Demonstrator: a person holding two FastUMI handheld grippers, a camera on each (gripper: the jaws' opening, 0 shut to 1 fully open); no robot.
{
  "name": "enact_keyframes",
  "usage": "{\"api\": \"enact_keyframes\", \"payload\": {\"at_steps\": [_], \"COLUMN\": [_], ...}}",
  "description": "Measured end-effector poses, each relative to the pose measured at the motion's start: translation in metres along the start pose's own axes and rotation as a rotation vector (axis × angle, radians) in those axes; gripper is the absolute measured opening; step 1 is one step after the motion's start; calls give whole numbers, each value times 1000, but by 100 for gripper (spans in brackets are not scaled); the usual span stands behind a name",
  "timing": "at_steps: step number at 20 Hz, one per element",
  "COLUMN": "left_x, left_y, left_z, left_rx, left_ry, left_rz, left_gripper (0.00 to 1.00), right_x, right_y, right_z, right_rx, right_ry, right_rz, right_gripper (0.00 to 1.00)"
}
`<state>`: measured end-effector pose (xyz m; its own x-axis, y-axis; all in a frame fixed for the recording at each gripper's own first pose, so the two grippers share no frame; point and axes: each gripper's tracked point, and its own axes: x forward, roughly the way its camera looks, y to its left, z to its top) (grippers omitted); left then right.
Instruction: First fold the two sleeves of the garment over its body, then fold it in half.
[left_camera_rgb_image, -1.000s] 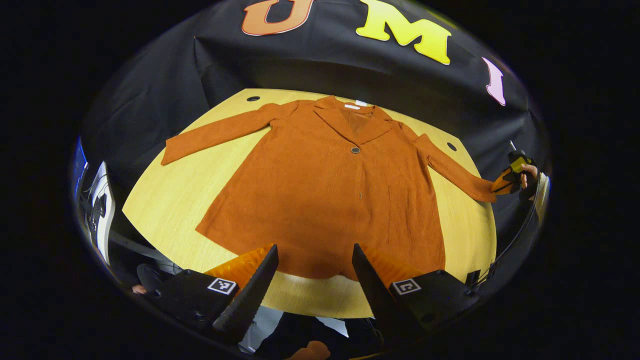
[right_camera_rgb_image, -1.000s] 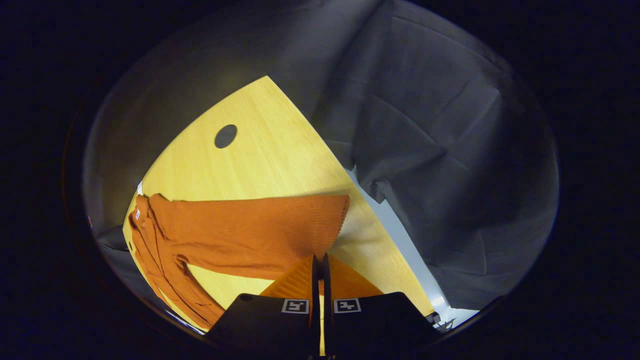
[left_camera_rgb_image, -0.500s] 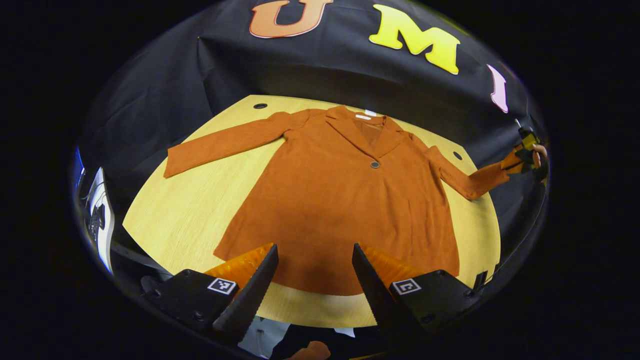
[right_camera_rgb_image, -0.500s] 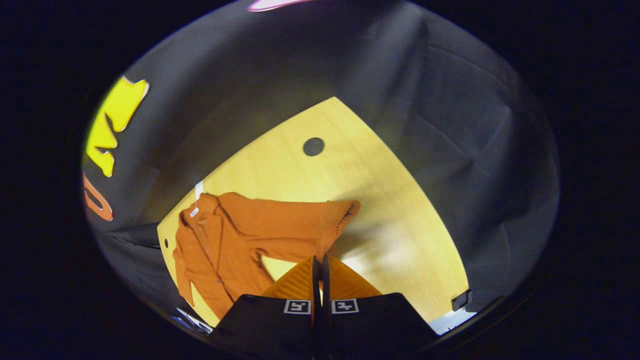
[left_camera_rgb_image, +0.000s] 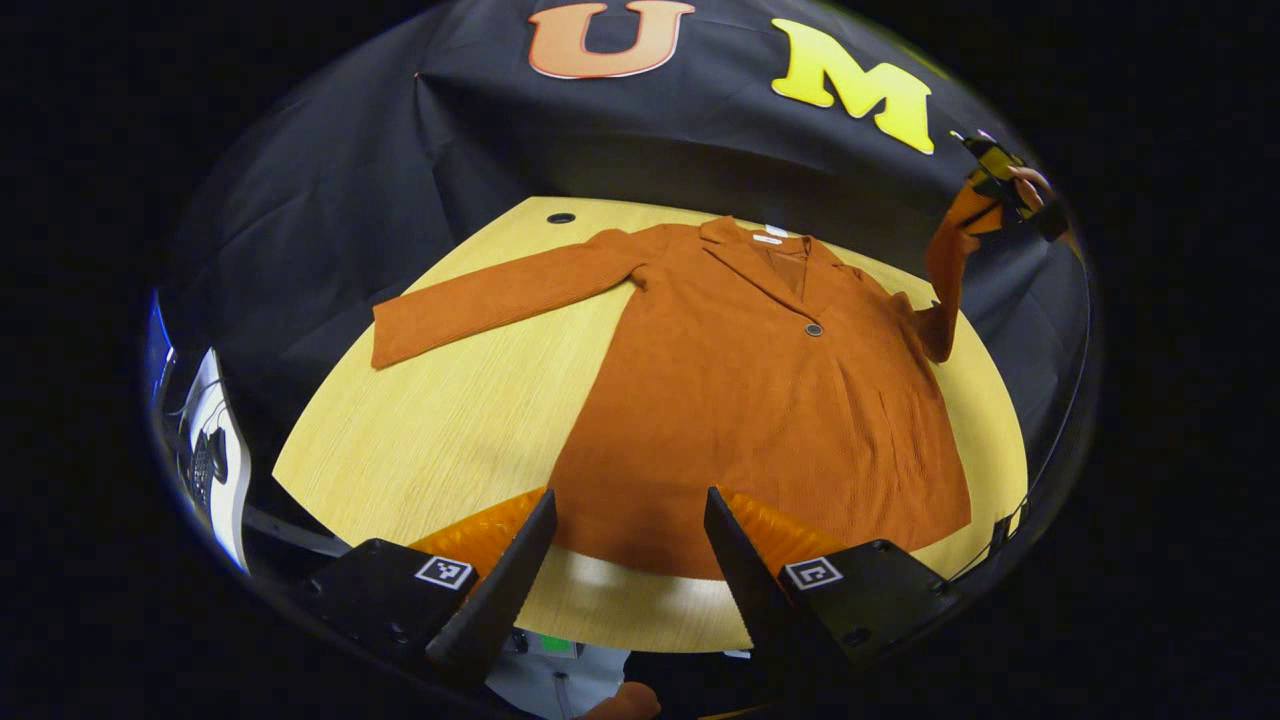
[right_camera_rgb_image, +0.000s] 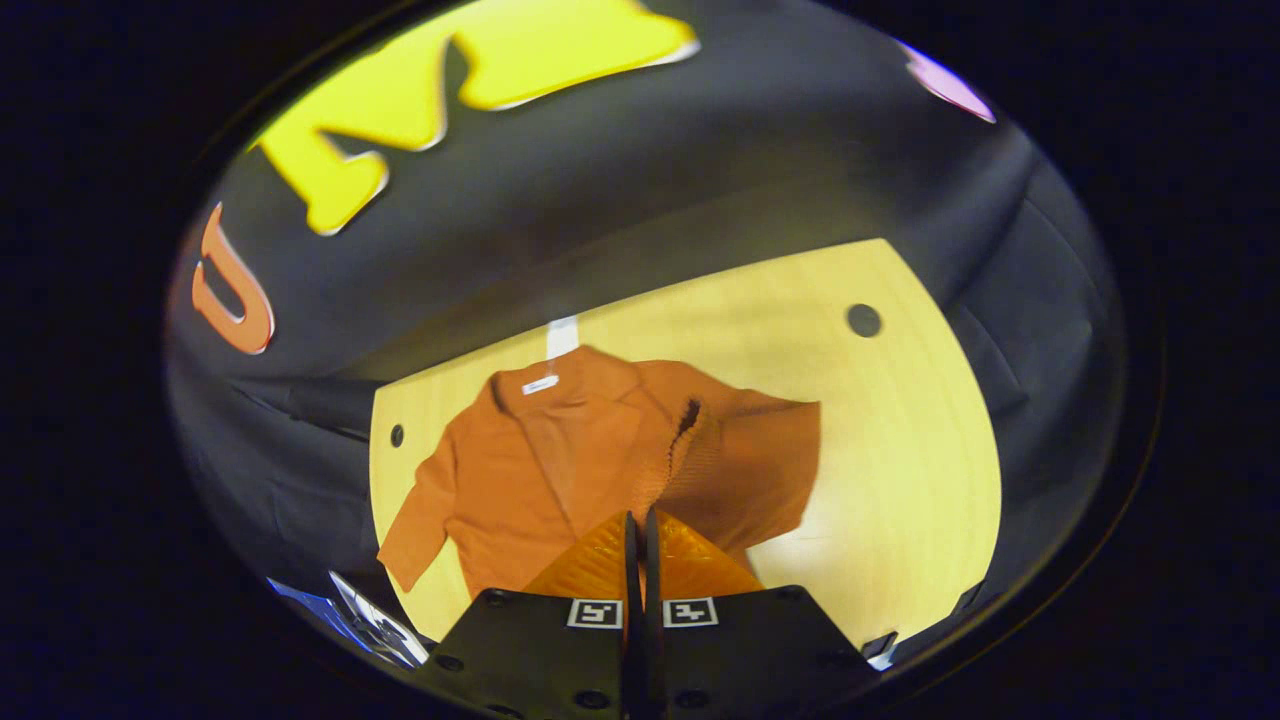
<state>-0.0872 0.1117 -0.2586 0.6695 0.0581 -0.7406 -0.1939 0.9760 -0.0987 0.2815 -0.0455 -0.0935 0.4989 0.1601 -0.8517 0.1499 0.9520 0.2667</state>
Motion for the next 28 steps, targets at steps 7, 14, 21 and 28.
{"api": "enact_keyframes", "payload": {"at_steps": [7,14,21,28], "left_x": [-7,-11,-22,-19], "left_y": [52,68,92,118], "left_z": [-5,-14,-35,-37], "left_rx": [-56,-87,-130,-174], "left_ry": [17,47,79,102], "left_rz": [59,83,140,190], "left_gripper": [97,97,97,97], "right_x": [61,148,216,223], "right_y": [158,247,243,257], "right_z": [-42,-88,-113,-105], "right_rx": [-160,-190,-144,-125], "right_ry": [117,207,287,244], "right_rz": [78,111,82,143], "right_gripper": [0,0,0,4]}}
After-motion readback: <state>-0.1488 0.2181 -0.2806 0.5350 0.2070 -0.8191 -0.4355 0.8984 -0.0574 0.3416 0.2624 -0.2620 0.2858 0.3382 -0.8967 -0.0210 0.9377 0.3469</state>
